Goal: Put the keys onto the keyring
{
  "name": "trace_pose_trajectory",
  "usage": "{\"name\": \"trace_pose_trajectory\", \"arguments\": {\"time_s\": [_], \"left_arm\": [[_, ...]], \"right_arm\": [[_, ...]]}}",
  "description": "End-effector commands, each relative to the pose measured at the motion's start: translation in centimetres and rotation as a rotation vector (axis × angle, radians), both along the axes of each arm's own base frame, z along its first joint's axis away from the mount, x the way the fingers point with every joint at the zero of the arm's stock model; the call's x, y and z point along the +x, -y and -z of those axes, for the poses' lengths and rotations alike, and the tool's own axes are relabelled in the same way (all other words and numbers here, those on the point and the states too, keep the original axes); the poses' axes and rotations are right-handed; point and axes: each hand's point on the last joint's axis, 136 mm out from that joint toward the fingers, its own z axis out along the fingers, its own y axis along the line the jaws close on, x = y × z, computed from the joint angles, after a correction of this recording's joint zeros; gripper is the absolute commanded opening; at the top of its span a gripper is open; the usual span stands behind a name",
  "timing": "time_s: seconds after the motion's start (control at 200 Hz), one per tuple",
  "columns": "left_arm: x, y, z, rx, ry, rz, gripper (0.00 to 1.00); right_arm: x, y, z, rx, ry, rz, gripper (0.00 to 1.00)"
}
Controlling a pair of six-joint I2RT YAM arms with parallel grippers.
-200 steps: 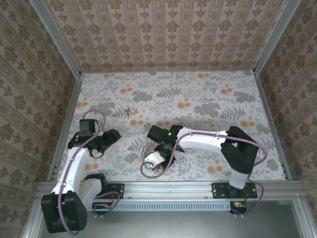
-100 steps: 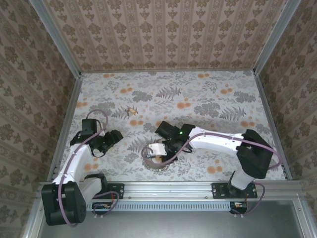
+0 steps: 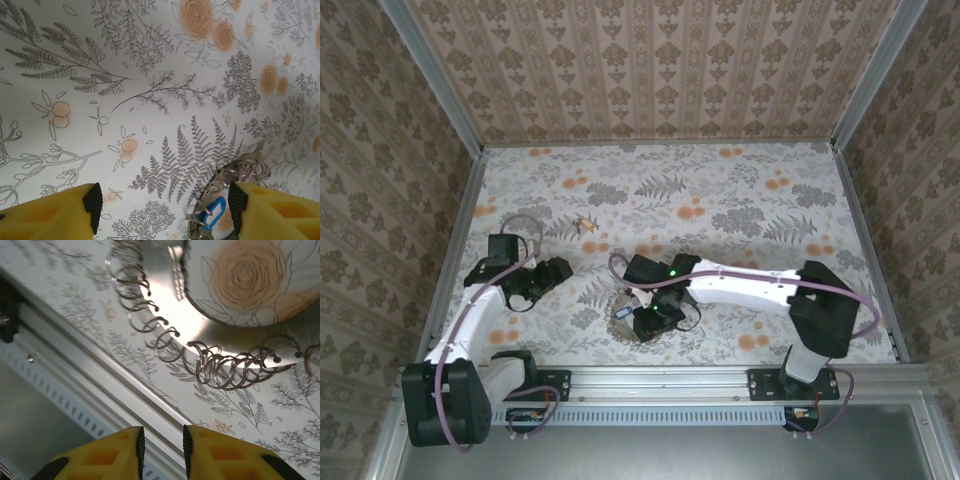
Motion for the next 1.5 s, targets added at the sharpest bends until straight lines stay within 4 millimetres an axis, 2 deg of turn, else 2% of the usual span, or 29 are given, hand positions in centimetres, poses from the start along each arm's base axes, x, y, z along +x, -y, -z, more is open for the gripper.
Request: {"name": "trace_pose_trajectory", "arguments": {"time_s": [0.0, 0.135, 0.245, 0.68, 1.045, 1.315, 1.495], "left_arm": [[0.5, 0.4, -1.2, 0.001, 0.035, 0.043, 0.7], [1.0, 0.3, -1.3, 0.004, 0.042, 0.037, 0.7], [1.3, 0.3, -1.0, 0.0, 0.035, 0.036, 0.7], [1.5, 0.3, -0.3, -0.007, 0.029, 0.021, 0.7], [1.1, 0.4, -0.2, -0.009, 0.022, 0.036, 0.7], [1.1, 0.4, -0.2, -0.008, 0.028, 0.042, 0.7], [1.1, 0.5, -0.1, -0.011, 0.027, 0.046, 0.7]], "right_arm": [[0.3, 0.4, 0.9, -0.117, -0.057, 0.098, 0.28], [1.0, 1.3, 2.0, -0.211, -0.035, 0.081, 0.32], [1.3, 1.5, 2.4, -0.219, -0.039, 0.084, 0.33], [1.2, 1.1, 4.2, -0.194, -0.116, 0.079, 0.27], [0.7, 0.4, 4.9, -0.169, -0.166, 0.069, 0.27], [0.6, 0.3, 5.0, -0.156, -0.181, 0.068, 0.18], [0.7, 0.3, 4.6, -0.146, -0.166, 0.073, 0.16]]}}
